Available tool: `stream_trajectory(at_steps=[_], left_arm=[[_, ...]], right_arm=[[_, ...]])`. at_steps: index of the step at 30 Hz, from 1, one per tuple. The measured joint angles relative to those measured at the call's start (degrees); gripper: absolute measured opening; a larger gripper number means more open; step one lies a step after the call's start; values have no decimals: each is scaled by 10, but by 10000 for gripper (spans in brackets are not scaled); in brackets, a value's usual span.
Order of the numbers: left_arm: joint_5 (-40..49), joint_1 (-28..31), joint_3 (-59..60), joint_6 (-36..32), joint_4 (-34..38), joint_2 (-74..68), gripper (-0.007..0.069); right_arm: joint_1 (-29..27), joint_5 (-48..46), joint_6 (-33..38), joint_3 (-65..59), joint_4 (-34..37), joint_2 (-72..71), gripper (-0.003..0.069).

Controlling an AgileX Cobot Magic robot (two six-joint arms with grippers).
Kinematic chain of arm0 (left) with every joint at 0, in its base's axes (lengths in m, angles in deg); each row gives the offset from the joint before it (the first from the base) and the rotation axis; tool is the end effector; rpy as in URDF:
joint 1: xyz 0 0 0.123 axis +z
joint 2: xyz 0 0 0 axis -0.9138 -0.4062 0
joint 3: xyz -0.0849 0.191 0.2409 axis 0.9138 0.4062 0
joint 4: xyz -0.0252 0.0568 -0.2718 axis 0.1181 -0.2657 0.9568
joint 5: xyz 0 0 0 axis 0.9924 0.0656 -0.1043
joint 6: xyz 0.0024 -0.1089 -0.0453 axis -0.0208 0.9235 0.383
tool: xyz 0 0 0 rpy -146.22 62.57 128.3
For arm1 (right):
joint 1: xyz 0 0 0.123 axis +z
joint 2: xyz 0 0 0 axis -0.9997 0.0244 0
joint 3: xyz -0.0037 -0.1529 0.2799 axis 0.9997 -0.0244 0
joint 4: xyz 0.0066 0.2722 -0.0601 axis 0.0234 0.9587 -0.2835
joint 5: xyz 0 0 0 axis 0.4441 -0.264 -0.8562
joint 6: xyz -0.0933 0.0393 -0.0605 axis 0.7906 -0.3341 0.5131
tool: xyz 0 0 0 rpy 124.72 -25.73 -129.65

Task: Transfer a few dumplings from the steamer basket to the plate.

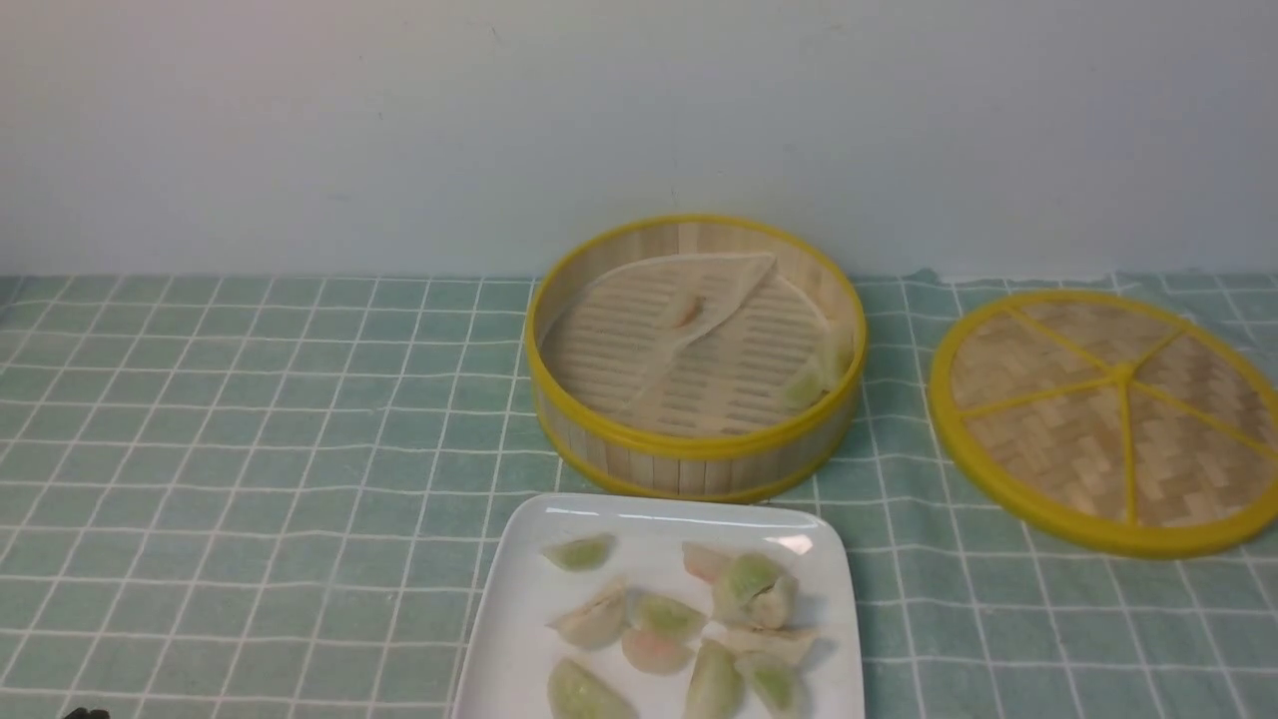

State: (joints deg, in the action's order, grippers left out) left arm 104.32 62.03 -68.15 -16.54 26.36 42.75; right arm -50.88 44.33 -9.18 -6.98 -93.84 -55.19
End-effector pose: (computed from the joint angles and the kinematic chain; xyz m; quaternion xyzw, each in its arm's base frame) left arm 0.0713 -0.0090 0.1622 0.0516 0.8024 -0.0242 0.5941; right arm 0.0290 -0.0025 0.3504 -0.1000 0.6010 0.2496 0.7526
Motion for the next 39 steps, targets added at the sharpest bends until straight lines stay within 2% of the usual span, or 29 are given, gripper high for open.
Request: stream_trajectory(at_steps=[22,26,29,31,35,39], left_arm=[[0,0,0,-1,0,0,-6],[0,0,0,-1,0,0,-6],[0,0,0,-1,0,0,-6],[0,0,0,-1,0,0,-6],[1,0,0,-1,0,0,-6],[1,0,0,-1,0,0,-6]], right_arm=[[0,1,2,0,0,0,-13],[0,1,33,0,40,0,-13],[0,1,145,-3,150,0,-13],[0,0,250,-8,234,0,-13],[0,0,343,-12,321,0,-13],[0,-1,378,-13,361,0,-13]])
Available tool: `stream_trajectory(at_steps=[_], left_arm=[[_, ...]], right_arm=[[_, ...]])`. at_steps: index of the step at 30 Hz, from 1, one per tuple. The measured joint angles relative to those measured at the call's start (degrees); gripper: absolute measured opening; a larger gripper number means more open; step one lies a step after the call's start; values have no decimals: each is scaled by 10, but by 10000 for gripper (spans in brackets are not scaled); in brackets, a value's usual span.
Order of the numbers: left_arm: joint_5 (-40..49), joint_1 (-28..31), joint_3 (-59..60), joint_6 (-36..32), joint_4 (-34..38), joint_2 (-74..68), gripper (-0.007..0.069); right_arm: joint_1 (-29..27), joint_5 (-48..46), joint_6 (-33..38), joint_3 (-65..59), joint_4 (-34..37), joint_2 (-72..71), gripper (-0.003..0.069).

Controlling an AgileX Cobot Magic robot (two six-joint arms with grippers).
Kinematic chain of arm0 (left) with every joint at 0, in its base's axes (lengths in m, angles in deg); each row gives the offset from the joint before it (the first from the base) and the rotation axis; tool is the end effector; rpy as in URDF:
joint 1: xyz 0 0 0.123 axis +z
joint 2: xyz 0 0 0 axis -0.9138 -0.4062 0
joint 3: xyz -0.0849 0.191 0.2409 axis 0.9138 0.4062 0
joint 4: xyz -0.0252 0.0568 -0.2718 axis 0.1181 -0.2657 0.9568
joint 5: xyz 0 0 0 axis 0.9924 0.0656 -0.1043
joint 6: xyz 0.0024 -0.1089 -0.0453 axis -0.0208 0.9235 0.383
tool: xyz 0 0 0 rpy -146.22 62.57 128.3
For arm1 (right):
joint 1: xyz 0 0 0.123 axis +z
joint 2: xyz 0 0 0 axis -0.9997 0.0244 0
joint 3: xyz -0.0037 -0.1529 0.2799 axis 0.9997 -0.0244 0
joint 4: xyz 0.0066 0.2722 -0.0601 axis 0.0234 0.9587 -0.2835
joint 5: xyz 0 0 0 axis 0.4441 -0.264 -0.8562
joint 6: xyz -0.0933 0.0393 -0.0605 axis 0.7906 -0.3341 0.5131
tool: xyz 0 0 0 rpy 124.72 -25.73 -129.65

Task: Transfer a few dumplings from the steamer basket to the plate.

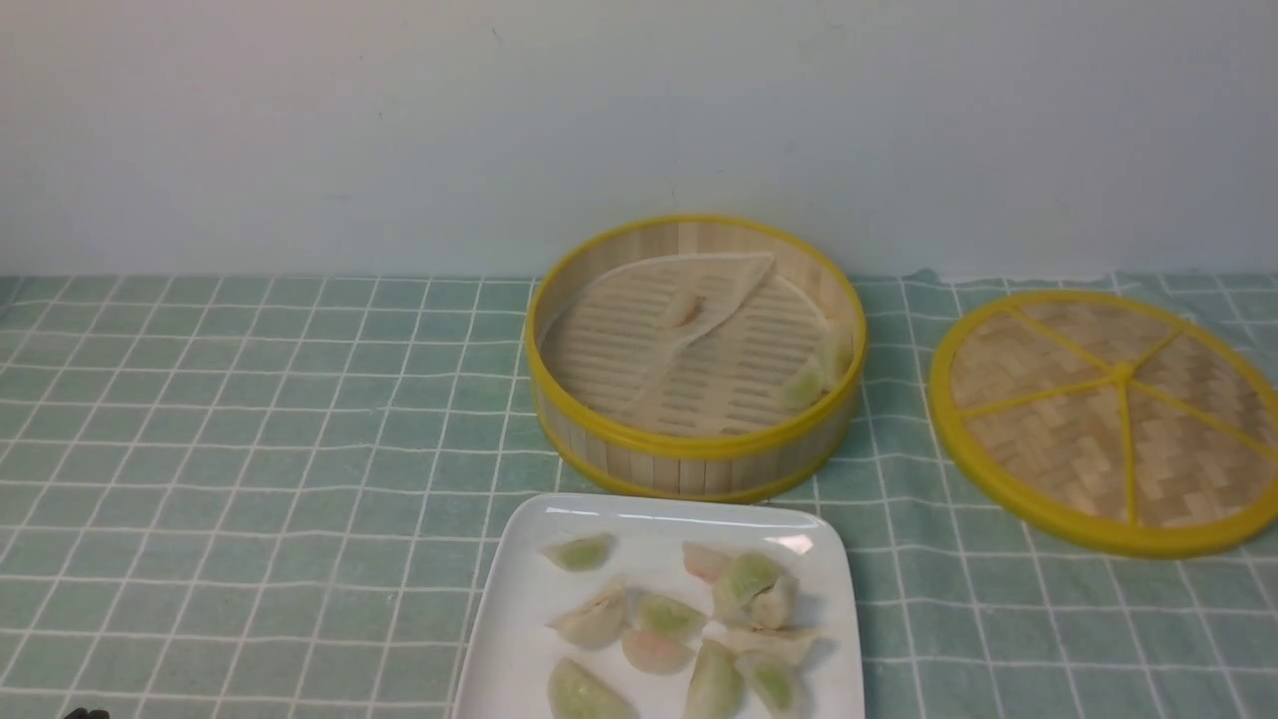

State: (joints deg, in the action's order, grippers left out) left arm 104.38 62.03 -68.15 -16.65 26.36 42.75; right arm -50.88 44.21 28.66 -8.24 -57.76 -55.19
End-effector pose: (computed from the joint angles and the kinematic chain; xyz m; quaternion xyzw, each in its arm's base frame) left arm 0.0713 -0.0090 0.1621 0.0525 0.8026 -0.0236 0.5937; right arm 0.0201 0.0202 0.3382 -0.2014 0.6010 0.2775 0.7220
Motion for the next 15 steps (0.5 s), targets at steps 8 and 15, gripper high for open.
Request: stream_trajectory(at_steps=[8,15], left_arm=[[0,0,0,0,0,0,-6],[0,0,0,0,0,0,-6]], right_arm=[[-145,-12,12,-70,-18,0,-13],[-340,-23,13,-228,-32,0,-13]])
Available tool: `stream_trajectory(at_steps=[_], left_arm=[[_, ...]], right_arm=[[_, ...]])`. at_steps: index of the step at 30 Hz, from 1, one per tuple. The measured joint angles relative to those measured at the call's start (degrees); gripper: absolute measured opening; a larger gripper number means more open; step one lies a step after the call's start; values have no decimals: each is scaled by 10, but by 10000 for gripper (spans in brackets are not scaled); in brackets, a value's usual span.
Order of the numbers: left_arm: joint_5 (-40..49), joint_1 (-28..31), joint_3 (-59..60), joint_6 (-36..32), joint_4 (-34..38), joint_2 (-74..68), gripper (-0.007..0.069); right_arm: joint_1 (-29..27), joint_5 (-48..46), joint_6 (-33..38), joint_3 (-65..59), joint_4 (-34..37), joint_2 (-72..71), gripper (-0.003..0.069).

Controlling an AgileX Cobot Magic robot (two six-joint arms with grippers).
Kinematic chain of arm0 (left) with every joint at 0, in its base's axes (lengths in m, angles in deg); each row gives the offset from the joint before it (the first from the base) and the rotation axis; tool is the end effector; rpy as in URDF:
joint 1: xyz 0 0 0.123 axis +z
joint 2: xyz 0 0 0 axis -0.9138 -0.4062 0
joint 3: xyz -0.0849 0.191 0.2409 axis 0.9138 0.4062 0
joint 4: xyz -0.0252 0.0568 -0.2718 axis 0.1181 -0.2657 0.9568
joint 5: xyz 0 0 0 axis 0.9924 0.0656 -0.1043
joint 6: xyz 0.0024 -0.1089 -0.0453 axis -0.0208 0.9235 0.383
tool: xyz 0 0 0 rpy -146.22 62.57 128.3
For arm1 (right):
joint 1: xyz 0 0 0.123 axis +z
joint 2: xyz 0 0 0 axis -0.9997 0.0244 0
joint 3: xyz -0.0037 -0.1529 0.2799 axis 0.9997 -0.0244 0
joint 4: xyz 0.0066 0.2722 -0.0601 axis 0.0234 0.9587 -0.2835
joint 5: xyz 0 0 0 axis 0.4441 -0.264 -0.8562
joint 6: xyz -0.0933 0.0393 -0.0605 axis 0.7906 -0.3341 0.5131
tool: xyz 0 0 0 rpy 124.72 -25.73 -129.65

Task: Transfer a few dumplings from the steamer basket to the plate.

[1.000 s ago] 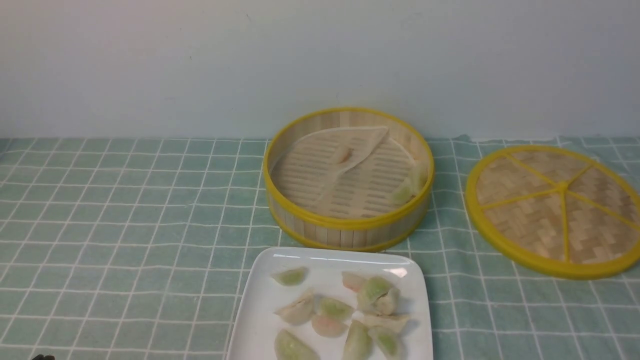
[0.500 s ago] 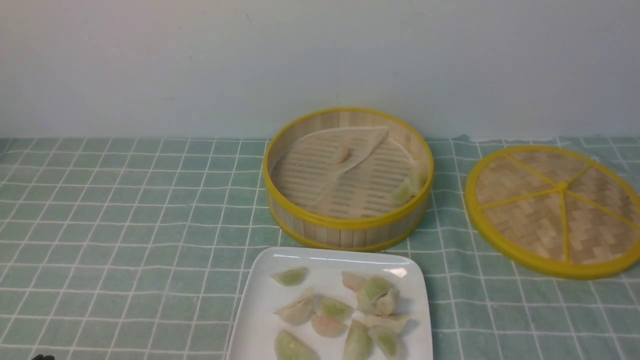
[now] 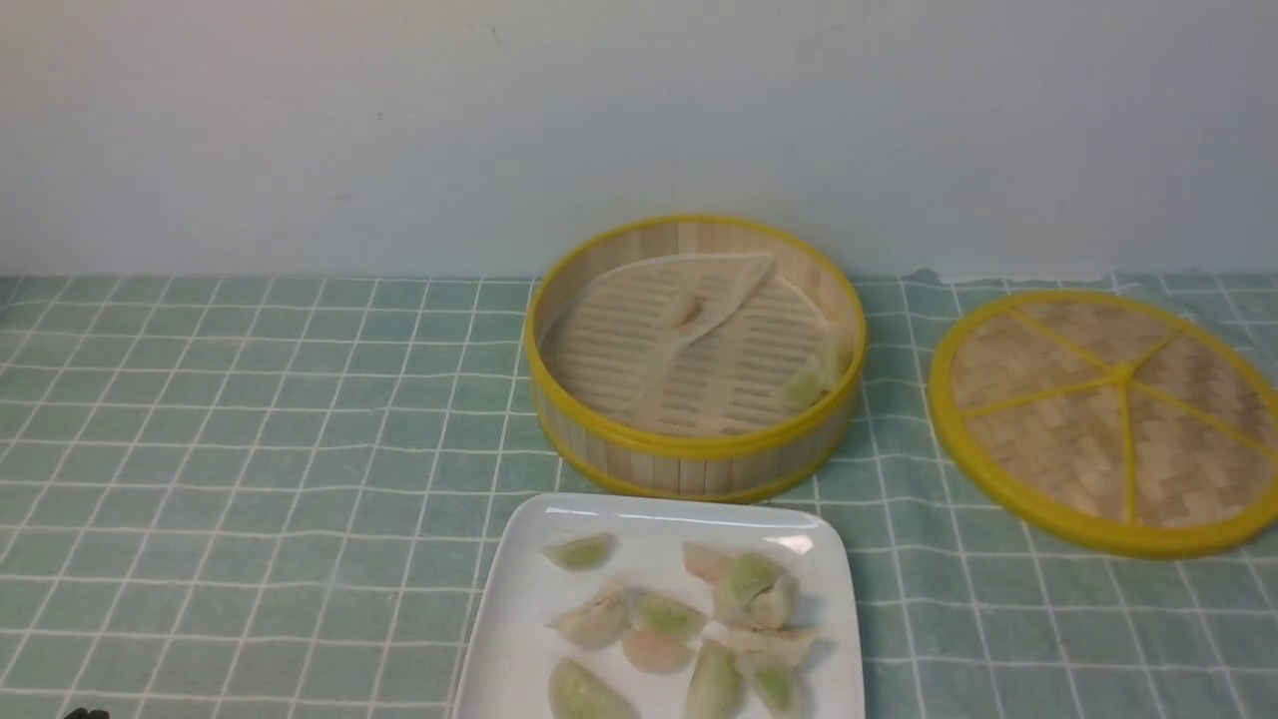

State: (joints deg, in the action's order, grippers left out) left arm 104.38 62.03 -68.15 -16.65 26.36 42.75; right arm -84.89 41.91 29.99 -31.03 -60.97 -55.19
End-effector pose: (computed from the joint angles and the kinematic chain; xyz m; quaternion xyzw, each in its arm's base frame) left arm 0.0713 -0.0090 0.1621 0.0525 0.8026 -0.0236 0.5937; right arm 0.0701 0.0063 0.1855 -0.0405 0.7860 0.0174 0.6167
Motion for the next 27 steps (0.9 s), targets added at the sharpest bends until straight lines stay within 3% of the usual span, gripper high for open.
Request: stream_trajectory(at_steps=[5,27], left_arm=[[1,0,0,0,0,0,-6],[2,0,0,0,0,0,-6]], right_arm=[[-49,-11,-5,-29,-1,1,-13],[-49,-11,-15,-29,-1,1,-13]])
